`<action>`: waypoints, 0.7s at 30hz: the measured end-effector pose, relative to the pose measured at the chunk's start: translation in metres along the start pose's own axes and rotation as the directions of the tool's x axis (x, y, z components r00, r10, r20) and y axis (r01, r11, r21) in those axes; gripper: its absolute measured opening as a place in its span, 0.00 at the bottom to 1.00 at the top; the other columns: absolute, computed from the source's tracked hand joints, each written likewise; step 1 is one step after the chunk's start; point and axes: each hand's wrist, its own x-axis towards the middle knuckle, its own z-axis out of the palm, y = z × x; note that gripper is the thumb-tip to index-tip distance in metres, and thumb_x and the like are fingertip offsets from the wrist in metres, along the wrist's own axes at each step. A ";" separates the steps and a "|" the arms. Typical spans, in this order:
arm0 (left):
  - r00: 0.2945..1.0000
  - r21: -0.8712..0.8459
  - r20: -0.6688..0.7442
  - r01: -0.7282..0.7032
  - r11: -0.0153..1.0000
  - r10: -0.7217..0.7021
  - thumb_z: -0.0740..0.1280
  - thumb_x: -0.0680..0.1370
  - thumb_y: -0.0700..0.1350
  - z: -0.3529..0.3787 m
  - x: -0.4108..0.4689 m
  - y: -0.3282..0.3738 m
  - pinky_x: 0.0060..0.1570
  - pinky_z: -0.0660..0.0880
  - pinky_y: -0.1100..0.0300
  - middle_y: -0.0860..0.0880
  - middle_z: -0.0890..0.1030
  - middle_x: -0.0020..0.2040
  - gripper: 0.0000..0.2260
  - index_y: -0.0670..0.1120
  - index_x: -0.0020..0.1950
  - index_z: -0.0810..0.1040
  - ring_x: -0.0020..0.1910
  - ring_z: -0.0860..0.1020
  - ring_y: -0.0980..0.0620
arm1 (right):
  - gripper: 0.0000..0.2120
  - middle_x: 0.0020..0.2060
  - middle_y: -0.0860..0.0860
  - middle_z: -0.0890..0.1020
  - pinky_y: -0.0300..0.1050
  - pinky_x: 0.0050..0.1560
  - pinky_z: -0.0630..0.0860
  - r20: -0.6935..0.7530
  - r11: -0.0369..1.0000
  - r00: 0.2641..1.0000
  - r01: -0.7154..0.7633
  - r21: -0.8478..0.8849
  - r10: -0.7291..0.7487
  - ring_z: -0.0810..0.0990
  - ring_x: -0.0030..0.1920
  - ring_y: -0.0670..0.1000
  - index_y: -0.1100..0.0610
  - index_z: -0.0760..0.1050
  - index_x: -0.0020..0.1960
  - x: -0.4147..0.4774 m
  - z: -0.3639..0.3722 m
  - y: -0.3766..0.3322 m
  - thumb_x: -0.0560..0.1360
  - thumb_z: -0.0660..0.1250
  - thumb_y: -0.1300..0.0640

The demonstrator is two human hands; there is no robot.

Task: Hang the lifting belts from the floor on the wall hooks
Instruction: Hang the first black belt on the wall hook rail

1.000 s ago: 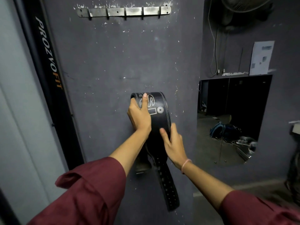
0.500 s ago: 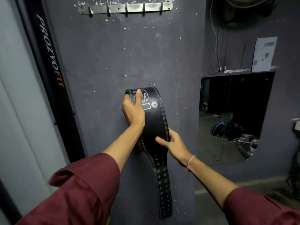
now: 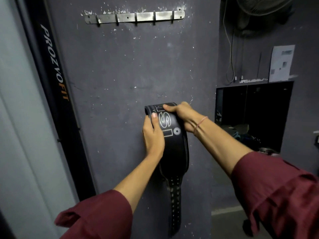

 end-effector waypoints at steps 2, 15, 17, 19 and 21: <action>0.947 -0.095 0.194 0.277 0.956 -0.256 0.50 0.82 0.64 -0.002 0.011 0.000 0.46 0.81 0.59 0.46 0.85 0.49 0.30 0.42 0.60 0.79 0.44 0.84 0.52 | 0.21 0.45 0.65 0.84 0.49 0.33 0.83 -0.061 0.998 0.997 0.043 0.041 -0.041 0.85 0.32 0.56 0.75 0.71 0.63 0.002 -0.004 0.014 0.74 0.71 0.67; 0.799 -0.336 0.327 0.597 0.728 -0.504 0.67 0.76 0.32 0.013 0.064 0.028 0.29 0.82 0.48 0.34 0.81 0.48 0.16 0.32 0.64 0.73 0.39 0.82 0.41 | 0.14 0.47 0.56 0.86 0.53 0.49 0.83 -0.024 0.979 0.983 0.176 -0.102 -0.179 0.86 0.45 0.57 0.60 0.74 0.57 -0.038 -0.041 0.064 0.75 0.72 0.56; 0.823 -0.397 0.334 0.566 0.723 -0.460 0.65 0.77 0.30 0.019 0.062 0.028 0.37 0.83 0.44 0.34 0.81 0.50 0.13 0.33 0.62 0.75 0.43 0.82 0.39 | 0.25 0.49 0.56 0.86 0.59 0.56 0.81 -0.072 0.955 0.982 0.150 -0.257 -0.174 0.86 0.49 0.57 0.58 0.72 0.56 -0.031 -0.040 0.064 0.74 0.68 0.37; 0.853 -0.431 0.315 0.520 0.737 -0.417 0.64 0.78 0.29 0.022 0.056 0.030 0.48 0.82 0.40 0.36 0.81 0.50 0.09 0.37 0.56 0.76 0.47 0.81 0.39 | 0.31 0.51 0.56 0.84 0.60 0.58 0.79 -0.115 0.929 0.980 0.114 -0.352 -0.164 0.85 0.52 0.56 0.58 0.69 0.58 -0.024 -0.037 0.058 0.73 0.62 0.30; 0.876 -0.434 0.313 0.476 0.765 -0.367 0.64 0.77 0.29 0.024 0.045 0.036 0.49 0.81 0.40 0.38 0.81 0.47 0.09 0.41 0.52 0.74 0.45 0.81 0.40 | 0.28 0.52 0.56 0.84 0.56 0.57 0.81 -0.095 0.962 0.984 0.125 -0.244 -0.152 0.85 0.51 0.56 0.59 0.70 0.60 -0.019 -0.034 0.045 0.76 0.63 0.35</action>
